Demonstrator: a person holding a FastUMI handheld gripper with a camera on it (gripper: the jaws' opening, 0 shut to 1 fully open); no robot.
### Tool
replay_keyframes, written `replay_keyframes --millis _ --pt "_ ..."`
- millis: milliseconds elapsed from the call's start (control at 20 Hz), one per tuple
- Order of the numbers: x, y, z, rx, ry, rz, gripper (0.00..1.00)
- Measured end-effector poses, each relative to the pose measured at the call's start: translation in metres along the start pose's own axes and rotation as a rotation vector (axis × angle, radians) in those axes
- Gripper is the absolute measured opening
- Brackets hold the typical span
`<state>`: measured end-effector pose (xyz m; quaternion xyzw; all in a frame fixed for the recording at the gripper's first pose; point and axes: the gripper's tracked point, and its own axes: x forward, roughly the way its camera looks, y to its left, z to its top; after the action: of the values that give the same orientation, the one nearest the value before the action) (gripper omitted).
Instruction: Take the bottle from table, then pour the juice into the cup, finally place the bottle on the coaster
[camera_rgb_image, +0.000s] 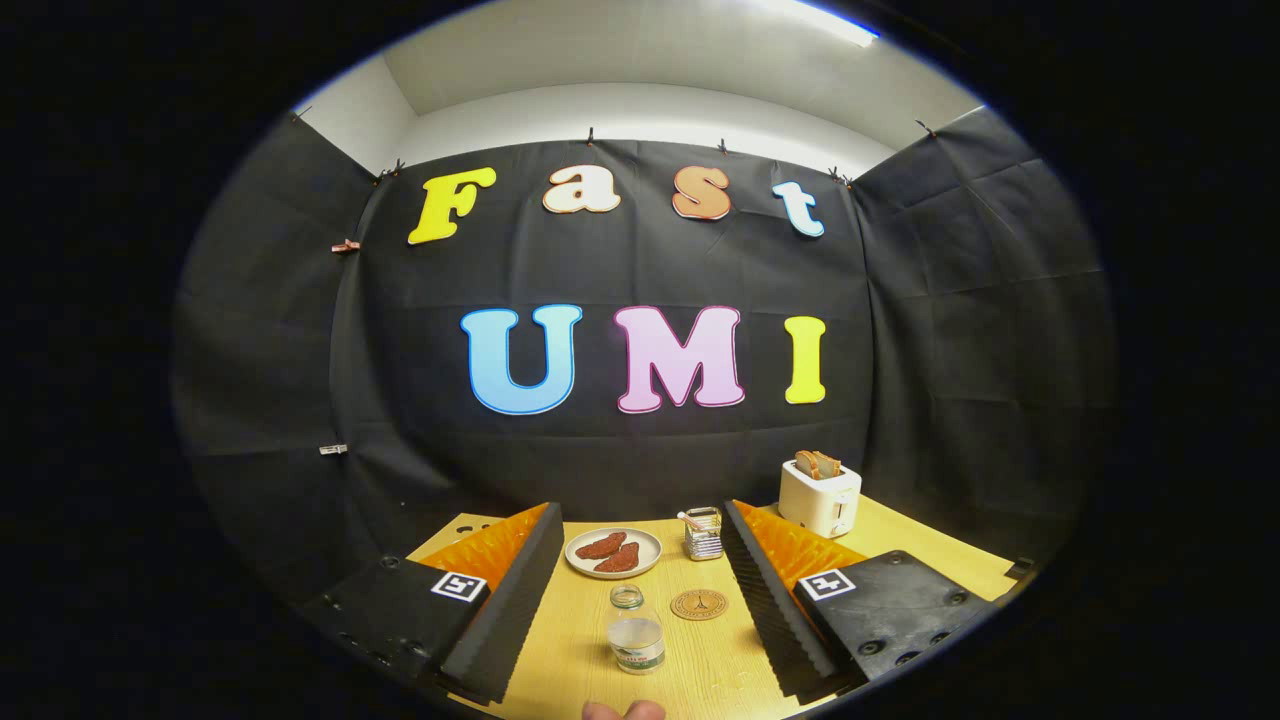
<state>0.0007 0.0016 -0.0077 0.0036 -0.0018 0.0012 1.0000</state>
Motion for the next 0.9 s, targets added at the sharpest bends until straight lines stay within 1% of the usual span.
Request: replay_keyframes --millis 350,550,750,900 --pt "0.001 0.001 -0.011 -0.013 -0.009 0.006 0.97" --pt "0.007 0.003 -0.031 -0.033 -0.044 0.016 0.97" --pt "0.010 -0.001 -0.080 0.021 -0.018 -0.007 0.97" --pt "0.014 -0.002 -0.121 0.038 0.013 -0.025 0.98"
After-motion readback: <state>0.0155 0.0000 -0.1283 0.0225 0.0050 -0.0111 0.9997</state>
